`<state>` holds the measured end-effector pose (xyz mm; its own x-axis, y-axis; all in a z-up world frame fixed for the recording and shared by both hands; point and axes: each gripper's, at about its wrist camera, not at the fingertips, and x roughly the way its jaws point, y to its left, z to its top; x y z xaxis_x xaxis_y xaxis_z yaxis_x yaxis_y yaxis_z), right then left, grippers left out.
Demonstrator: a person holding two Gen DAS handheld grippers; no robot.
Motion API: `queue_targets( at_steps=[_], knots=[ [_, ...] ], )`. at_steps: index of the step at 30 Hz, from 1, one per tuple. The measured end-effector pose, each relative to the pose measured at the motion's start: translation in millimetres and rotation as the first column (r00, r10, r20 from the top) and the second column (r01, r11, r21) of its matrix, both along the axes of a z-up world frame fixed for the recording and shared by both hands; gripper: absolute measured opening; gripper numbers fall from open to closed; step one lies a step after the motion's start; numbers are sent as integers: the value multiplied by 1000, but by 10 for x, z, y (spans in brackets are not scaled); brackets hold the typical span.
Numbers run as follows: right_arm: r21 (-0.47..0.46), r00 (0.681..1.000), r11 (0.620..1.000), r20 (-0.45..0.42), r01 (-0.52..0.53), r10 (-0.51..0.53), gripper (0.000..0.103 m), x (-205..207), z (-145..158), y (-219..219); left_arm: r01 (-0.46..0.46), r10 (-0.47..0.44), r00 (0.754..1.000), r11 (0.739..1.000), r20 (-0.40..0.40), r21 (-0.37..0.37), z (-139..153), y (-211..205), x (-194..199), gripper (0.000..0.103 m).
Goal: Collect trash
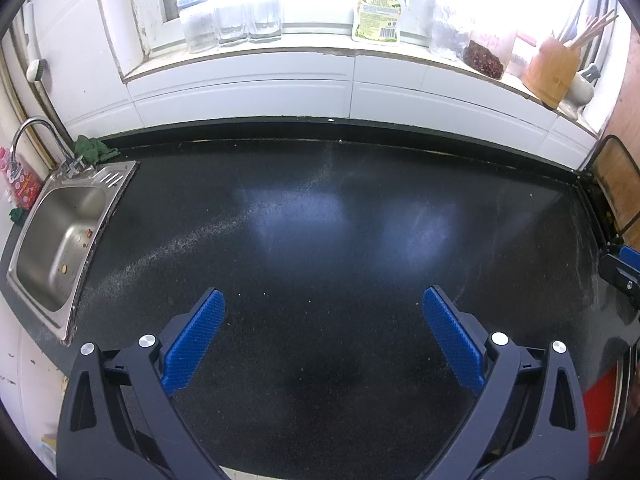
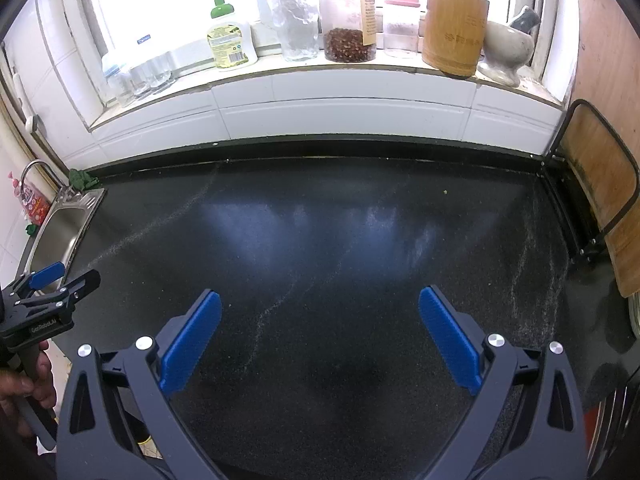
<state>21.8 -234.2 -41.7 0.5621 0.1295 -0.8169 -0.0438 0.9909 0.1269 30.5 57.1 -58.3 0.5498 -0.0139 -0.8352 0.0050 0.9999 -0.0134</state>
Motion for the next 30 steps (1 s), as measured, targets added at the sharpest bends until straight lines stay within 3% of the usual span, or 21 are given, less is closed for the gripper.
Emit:
queue_targets(
  at_steps=[30],
  knots=[
    [3, 1000, 1000, -1, -2, 2, 96, 14, -5, -29, 7, -7, 1000, 1000, -8, 1, -18, -38, 15, 96]
  ],
)
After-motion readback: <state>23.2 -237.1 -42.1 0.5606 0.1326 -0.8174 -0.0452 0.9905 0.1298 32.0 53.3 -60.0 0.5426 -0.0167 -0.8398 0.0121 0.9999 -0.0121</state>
